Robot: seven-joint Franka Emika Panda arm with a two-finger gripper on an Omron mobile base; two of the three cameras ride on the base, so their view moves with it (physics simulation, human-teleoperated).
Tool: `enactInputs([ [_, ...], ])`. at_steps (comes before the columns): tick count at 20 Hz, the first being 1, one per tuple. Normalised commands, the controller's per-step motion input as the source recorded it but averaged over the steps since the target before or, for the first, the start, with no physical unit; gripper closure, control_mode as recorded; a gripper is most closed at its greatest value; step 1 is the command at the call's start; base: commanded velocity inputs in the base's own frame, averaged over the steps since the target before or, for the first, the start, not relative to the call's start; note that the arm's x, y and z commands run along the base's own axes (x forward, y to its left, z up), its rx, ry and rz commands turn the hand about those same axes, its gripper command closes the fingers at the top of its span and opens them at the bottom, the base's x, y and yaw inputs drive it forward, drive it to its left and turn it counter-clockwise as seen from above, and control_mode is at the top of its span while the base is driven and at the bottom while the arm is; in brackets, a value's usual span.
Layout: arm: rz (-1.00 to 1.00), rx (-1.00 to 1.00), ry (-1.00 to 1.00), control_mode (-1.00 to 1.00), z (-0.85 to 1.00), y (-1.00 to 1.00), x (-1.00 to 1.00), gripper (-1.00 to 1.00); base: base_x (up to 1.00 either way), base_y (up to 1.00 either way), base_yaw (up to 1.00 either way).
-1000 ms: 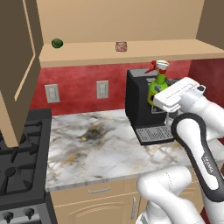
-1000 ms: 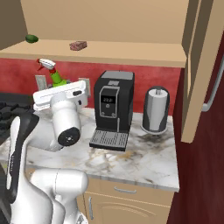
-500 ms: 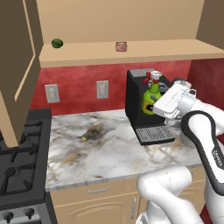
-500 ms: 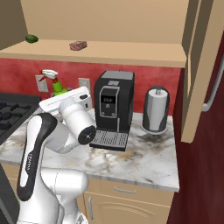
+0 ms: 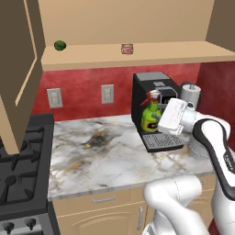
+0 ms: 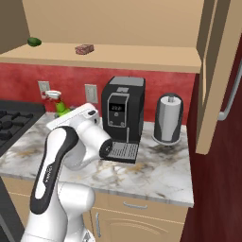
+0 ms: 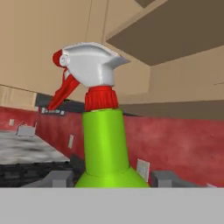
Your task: Pick the bar soap and spray from the cabinet and place them on the counter.
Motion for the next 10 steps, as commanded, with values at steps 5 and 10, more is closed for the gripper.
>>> enactInputs([
  [5,0.08,0.0,-0.03,-1.0,-0.69,0.53,0.04,1.0,0.0,0.0,0.0],
  [10,0.06,0.0,-0.05,-1.0,-0.71,0.68,0.03,1.0,0.0,0.0,0.0],
])
